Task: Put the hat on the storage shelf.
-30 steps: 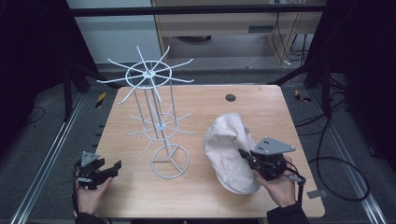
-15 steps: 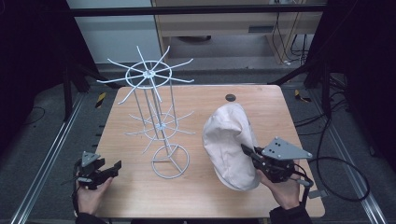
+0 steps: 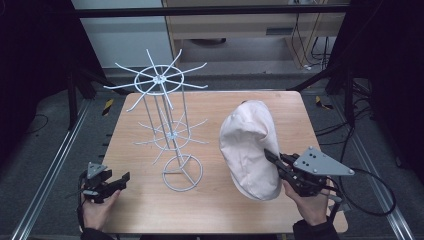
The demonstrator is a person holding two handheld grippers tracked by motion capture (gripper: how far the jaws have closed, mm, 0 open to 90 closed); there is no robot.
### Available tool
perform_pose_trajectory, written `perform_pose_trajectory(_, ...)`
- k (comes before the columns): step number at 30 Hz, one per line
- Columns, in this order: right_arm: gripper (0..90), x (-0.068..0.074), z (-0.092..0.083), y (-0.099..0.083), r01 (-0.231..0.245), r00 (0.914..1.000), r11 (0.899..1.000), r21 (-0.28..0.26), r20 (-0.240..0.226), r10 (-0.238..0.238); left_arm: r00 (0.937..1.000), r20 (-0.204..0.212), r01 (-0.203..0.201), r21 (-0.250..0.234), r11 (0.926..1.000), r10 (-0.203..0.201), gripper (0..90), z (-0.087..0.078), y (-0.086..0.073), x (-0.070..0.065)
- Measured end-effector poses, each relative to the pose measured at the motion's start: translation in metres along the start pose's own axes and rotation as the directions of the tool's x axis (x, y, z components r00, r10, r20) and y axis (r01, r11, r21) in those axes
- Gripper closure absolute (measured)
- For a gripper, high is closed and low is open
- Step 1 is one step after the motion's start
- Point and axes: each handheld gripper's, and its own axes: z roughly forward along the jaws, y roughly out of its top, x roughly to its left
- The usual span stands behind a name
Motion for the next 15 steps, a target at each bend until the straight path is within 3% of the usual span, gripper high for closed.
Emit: perform_pose_trajectory(15,88.2,-0.002,-0.003,0.018,0.002,1.0000,0.995,-0.099,0.005,-0.002,1.0000,-0.002,-0.001,0.000,1.0000,0.001,30.7,0.000,0.000,0.000)
